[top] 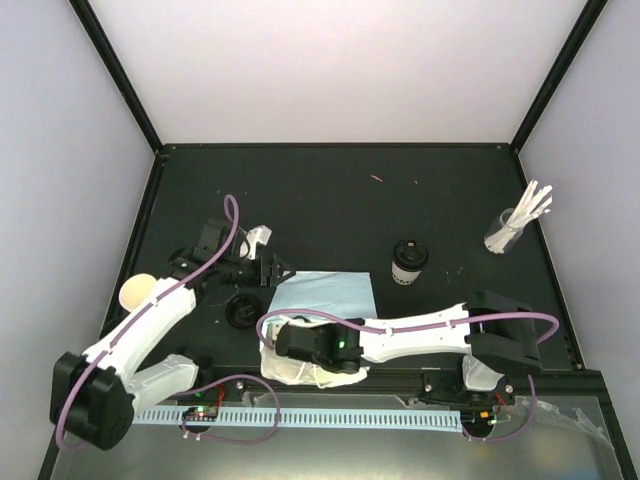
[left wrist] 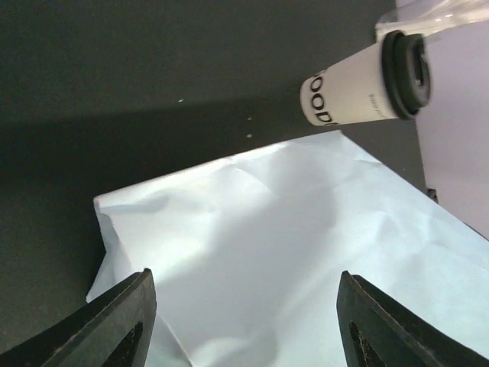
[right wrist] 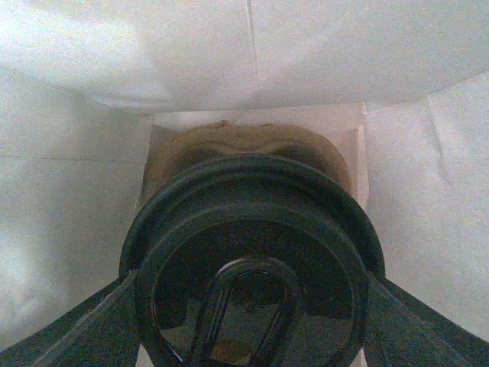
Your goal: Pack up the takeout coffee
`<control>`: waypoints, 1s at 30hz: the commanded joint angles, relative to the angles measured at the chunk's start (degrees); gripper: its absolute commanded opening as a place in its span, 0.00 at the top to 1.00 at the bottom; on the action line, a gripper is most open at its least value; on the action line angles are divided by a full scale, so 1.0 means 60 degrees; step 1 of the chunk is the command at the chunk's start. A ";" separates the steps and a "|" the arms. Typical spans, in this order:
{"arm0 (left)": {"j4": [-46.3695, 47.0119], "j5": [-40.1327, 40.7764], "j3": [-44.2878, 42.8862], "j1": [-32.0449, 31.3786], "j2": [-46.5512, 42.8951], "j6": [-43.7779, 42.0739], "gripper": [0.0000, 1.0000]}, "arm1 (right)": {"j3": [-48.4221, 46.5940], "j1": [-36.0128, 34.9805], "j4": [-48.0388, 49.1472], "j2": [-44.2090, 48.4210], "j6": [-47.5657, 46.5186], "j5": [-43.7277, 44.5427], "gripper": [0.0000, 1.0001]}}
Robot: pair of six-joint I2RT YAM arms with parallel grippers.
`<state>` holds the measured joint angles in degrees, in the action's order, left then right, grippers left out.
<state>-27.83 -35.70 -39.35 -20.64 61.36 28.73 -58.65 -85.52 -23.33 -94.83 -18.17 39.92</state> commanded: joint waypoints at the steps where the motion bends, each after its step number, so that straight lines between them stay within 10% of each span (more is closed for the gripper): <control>1: -0.1233 0.0386 -0.0405 0.0013 -0.0951 -0.0450 0.32 | 0.0273 0.0229 -0.0912 0.0045 -0.0017 -0.0895 0.52; 30: -0.3722 0.1557 -0.1462 0.0013 -0.4134 -0.0731 0.22 | -0.0975 0.2680 -0.1997 -0.0274 -0.0319 -0.4486 0.52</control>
<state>-48.25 -26.28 -45.25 -20.64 36.62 25.19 -64.95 -73.28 -28.95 -93.84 -19.57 20.75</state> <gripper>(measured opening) 0.780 0.737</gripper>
